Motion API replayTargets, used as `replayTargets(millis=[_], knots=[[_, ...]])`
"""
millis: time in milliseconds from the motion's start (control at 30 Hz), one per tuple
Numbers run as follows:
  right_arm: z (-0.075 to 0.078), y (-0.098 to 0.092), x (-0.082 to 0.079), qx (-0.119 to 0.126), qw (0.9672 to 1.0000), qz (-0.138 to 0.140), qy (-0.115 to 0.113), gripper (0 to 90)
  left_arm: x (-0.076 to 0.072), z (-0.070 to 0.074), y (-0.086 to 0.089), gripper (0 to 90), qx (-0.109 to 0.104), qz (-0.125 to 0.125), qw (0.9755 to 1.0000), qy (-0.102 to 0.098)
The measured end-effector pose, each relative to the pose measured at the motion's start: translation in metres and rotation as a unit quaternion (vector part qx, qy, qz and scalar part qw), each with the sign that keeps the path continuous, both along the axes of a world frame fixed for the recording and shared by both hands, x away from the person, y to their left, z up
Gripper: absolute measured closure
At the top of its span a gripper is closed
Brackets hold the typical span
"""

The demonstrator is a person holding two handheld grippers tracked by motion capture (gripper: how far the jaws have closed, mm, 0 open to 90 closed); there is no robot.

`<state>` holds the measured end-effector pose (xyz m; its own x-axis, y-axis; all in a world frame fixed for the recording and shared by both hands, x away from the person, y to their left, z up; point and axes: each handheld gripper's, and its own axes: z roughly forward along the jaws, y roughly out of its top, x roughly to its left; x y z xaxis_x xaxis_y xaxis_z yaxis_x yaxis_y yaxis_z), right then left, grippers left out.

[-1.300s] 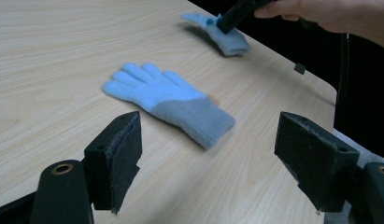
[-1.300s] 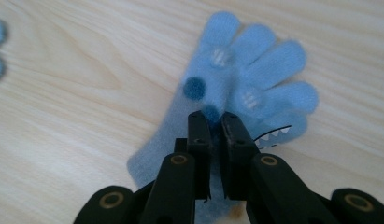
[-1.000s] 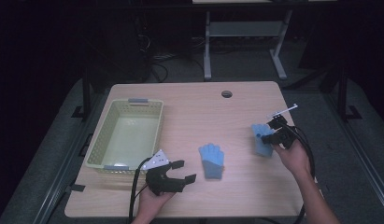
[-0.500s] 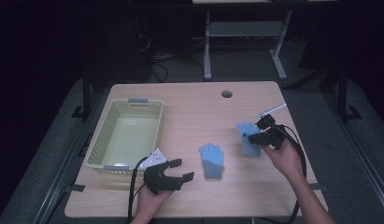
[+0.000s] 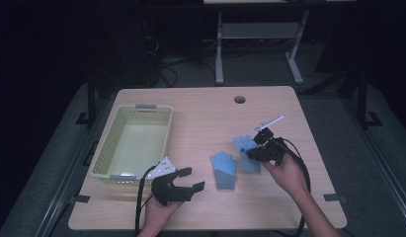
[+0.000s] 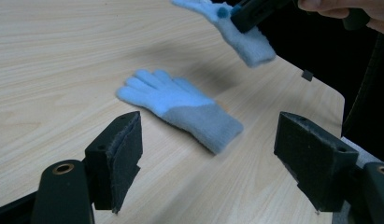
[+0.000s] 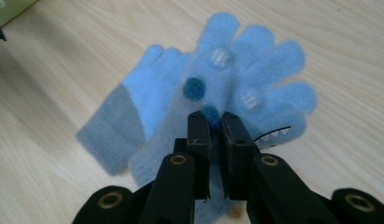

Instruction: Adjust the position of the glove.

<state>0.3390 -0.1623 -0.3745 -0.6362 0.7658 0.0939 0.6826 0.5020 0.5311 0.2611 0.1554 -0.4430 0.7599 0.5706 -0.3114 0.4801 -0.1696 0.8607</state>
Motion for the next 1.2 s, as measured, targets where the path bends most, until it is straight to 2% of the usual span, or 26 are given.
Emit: replayTargets(millis=[100, 300, 400, 667, 833, 1067, 1200], knots=[[0.000, 0.006, -0.001, 0.001, 1.0000, 0.006, 0.001, 83.7, 0.000, -0.001, 0.000, 23.3, 0.001, -0.001, 1.0000, 0.005], [-0.003, 0.021, -0.006, -0.001, 0.9997, 0.023, 0.002, 83.6, -0.001, 0.001, 0.000, 23.3, -0.007, 0.000, 1.0000, 0.003], [-0.004, 0.027, -0.007, -0.005, 0.9995, 0.033, 0.001, 83.6, 0.000, 0.000, 0.001, 23.3, 0.000, -0.001, 1.0000, 0.005], [-0.009, 0.048, -0.009, 0.000, 0.9986, 0.052, 0.009, 83.2, 0.000, 0.000, 0.001, 23.3, 0.000, 0.002, 1.0000, 0.001], [-0.013, 0.055, -0.008, 0.006, 0.9986, 0.051, 0.015, 82.9, 0.000, 0.001, 0.002, 23.4, -0.002, 0.003, 1.0000, 0.002], [-0.019, 0.062, -0.010, 0.002, 0.9982, 0.057, 0.018, 82.9, 0.000, 0.000, 0.002, 23.4, 0.000, 0.002, 1.0000, 0.005], [-0.024, 0.064, -0.011, 0.005, 0.9981, 0.057, 0.023, 82.9, 0.000, 0.001, 0.002, 23.4, -0.003, 0.003, 1.0000, -0.001]])
